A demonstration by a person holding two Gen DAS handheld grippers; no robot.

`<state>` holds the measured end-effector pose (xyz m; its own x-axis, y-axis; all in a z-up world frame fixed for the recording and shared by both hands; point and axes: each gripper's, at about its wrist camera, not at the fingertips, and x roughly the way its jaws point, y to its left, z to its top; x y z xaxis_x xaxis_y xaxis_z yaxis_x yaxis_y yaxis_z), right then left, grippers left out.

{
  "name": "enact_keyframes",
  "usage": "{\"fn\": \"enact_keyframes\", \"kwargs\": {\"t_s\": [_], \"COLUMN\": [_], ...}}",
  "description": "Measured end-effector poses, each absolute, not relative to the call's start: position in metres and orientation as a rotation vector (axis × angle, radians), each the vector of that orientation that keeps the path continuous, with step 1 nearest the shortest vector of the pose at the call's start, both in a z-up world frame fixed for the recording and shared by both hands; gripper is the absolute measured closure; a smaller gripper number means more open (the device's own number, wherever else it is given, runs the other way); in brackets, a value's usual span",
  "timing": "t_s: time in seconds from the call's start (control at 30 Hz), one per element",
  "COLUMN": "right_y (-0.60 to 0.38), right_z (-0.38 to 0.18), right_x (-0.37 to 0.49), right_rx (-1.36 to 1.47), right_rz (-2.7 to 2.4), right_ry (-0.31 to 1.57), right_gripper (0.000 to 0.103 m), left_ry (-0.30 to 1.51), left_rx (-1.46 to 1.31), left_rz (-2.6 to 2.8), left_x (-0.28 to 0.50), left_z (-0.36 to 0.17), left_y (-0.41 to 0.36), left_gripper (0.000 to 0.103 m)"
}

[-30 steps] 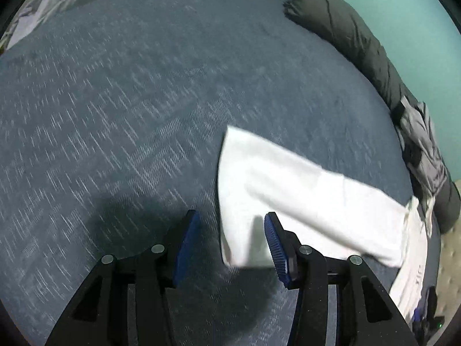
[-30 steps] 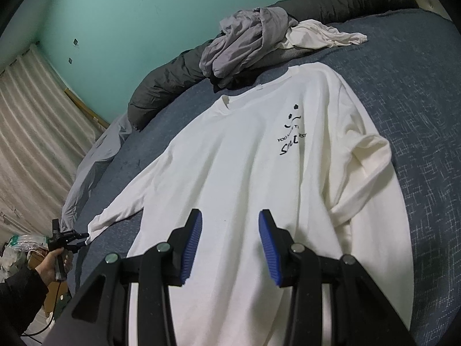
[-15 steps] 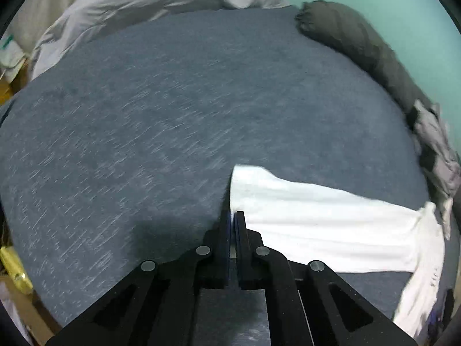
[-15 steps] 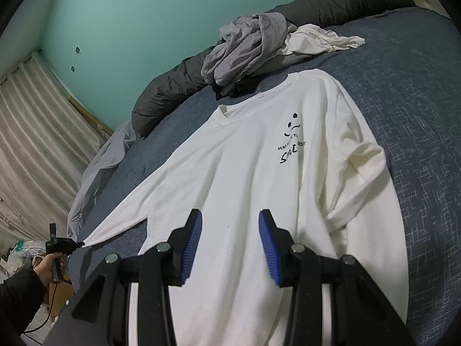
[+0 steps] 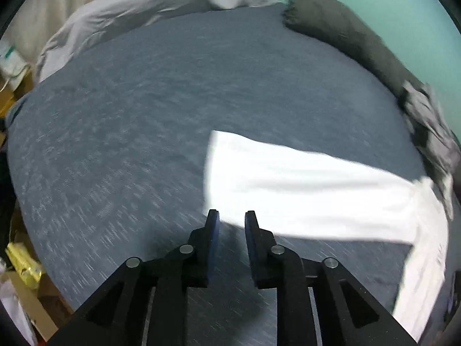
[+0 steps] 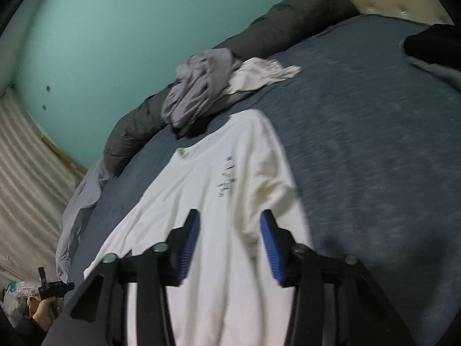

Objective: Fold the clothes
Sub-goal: 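Grasp the folded sleeve with the left gripper and pull it back out straight, then move the right gripper to the other sleeve cuff and grasp it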

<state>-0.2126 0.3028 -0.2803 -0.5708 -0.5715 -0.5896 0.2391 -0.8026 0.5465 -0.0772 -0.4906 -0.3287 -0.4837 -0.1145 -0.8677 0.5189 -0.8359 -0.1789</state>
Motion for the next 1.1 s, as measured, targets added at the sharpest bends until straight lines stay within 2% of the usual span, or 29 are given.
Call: {"fn": "enact_keyframes", "kwargs": {"t_s": [0.1, 0.2, 0.33, 0.47, 0.67, 0.73, 0.83, 0.97, 1.0, 1.03, 1.07, 1.1], "right_y": [0.322, 0.343, 0.372, 0.378, 0.356, 0.346, 0.334, 0.329, 0.329, 0.329, 0.328, 0.327], "right_z": [-0.276, -0.276, -0.287, -0.299, -0.322, -0.327, -0.337, -0.347, -0.347, -0.346, -0.346, -0.346], "right_x": [-0.208, -0.202, -0.187, -0.166, -0.150, -0.148, -0.145, -0.140, -0.139, -0.139, -0.137, -0.136], "right_rx": [1.187, 1.265, 1.405, 1.530, 1.647, 1.662, 1.721, 1.741, 1.736, 1.737, 1.737, 1.735], "right_rz": [-2.347, -2.328, -2.289, -2.251, -2.102, -2.068, -2.045, -2.049, -2.057, -2.070, -2.081, -2.084], "right_ry": [-0.496, -0.505, -0.526, -0.426, -0.351, -0.336, -0.258, -0.225, -0.222, -0.202, -0.178, -0.160], "right_gripper": [0.048, 0.048, 0.048, 0.048, 0.047, 0.047, 0.047, 0.047, 0.051, 0.066, 0.073, 0.085], "left_ry": [0.610, 0.632, 0.633, 0.560, 0.528, 0.562, 0.567, 0.559, 0.545, 0.541, 0.540, 0.539], "left_rx": [1.350, 1.342, 1.351, 1.395, 1.393, 1.413, 1.447, 1.476, 1.483, 1.483, 1.482, 1.476], "left_rz": [-2.437, -2.536, -2.661, -2.753, -2.869, -2.901, -2.940, -2.969, -2.976, -2.981, -2.987, -2.994], "left_x": [-0.070, -0.072, -0.111, -0.136, -0.120, -0.115, -0.115, -0.118, -0.117, -0.114, -0.112, -0.110], "left_z": [-0.317, -0.314, -0.336, -0.370, -0.351, -0.352, -0.365, -0.384, -0.387, -0.387, -0.388, -0.389], "left_y": [-0.445, -0.411, -0.338, -0.298, -0.224, -0.209, -0.187, -0.174, -0.171, -0.167, -0.164, -0.164], "left_gripper": [0.077, 0.077, 0.077, 0.077, 0.076, 0.074, 0.064, 0.063, 0.063, 0.063, 0.063, 0.063]}}
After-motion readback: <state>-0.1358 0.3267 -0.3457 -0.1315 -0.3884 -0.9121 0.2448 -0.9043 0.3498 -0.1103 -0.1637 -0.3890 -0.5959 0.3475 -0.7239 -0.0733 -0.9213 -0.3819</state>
